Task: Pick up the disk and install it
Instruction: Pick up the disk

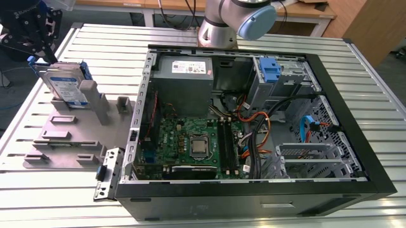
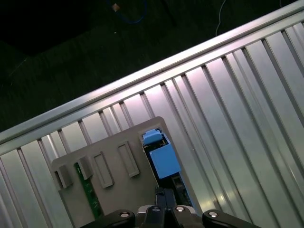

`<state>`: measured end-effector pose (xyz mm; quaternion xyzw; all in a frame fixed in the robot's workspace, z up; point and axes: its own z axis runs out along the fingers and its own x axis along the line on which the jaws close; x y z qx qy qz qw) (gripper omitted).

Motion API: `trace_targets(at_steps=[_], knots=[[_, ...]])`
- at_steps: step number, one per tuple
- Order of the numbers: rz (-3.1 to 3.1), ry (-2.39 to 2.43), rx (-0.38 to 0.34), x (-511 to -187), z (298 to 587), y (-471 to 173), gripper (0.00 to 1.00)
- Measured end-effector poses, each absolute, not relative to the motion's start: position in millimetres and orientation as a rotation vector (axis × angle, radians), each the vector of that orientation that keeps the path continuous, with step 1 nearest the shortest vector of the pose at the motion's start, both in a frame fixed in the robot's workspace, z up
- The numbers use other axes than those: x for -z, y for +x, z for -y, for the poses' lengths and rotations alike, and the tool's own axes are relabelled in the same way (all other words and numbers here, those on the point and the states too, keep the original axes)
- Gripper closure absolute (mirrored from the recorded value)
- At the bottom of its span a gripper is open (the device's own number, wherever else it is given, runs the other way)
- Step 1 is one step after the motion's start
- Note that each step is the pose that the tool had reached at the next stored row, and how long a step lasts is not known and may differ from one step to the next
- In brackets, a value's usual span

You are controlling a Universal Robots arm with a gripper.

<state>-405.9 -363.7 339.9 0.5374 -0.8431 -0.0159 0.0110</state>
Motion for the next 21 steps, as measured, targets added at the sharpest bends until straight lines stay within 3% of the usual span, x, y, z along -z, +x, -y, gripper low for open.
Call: trace_targets(at_steps=[21], knots=[[2.395,2.018,0.045,-339.4,363.6,-406.0,0.89]])
